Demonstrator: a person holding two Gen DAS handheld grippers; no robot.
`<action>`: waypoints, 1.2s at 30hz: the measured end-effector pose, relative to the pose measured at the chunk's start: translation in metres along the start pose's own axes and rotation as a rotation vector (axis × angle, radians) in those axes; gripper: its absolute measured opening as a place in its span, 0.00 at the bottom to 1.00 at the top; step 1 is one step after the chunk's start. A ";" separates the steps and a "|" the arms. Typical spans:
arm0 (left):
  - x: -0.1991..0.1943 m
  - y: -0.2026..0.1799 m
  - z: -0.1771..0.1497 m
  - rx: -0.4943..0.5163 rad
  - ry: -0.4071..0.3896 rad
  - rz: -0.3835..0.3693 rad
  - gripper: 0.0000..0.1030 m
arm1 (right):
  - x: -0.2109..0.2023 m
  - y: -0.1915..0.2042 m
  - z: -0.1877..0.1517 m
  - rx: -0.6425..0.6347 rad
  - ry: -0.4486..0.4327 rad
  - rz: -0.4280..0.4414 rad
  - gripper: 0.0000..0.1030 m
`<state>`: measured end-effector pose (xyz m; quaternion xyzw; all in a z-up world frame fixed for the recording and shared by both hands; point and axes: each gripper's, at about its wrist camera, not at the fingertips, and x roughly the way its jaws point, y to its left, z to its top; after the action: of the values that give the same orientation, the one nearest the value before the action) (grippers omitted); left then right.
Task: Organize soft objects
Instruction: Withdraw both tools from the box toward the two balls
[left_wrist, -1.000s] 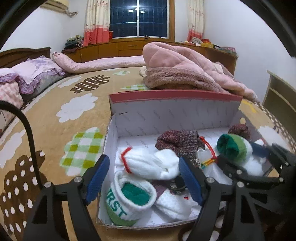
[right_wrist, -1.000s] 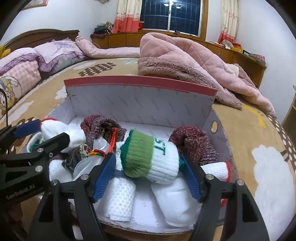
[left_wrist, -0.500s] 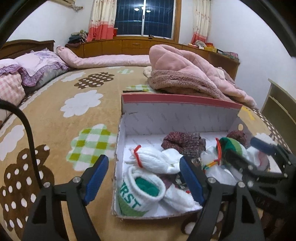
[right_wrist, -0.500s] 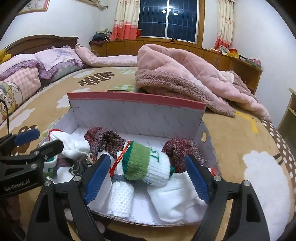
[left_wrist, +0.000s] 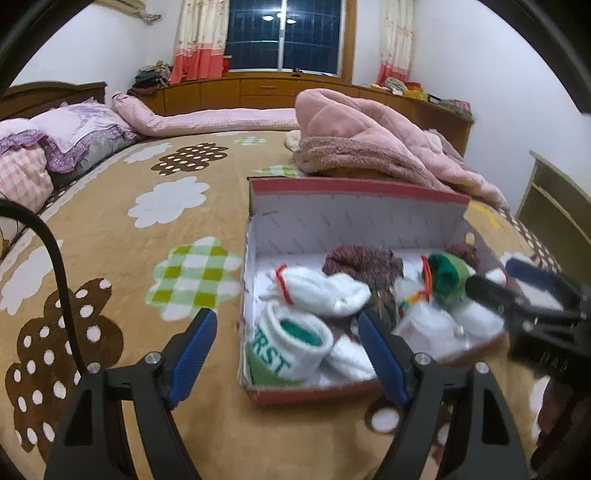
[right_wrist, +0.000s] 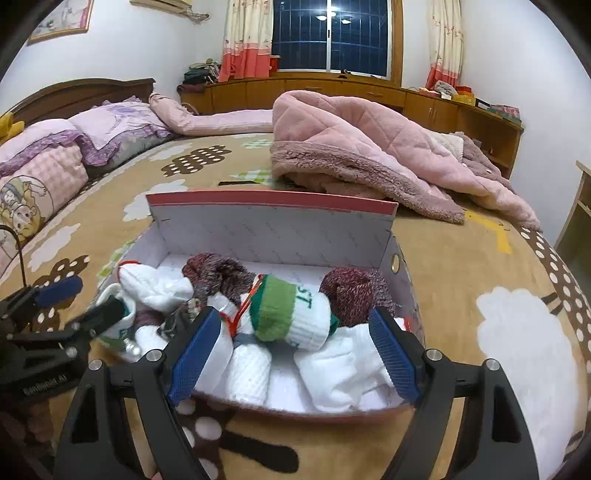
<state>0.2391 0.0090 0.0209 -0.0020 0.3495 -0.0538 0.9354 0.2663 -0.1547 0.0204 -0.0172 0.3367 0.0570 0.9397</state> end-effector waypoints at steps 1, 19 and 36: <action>-0.001 -0.001 -0.002 0.015 0.001 0.001 0.80 | -0.002 0.001 -0.001 -0.004 -0.003 0.001 0.82; -0.029 -0.018 -0.043 0.085 0.056 -0.031 0.80 | -0.050 -0.007 -0.052 0.045 -0.048 0.047 0.82; -0.057 -0.006 -0.087 -0.043 0.073 -0.227 0.65 | -0.045 -0.012 -0.113 0.167 0.178 0.355 0.50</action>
<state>0.1391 0.0121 -0.0072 -0.0597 0.3822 -0.1520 0.9095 0.1618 -0.1790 -0.0389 0.1156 0.4197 0.1918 0.8796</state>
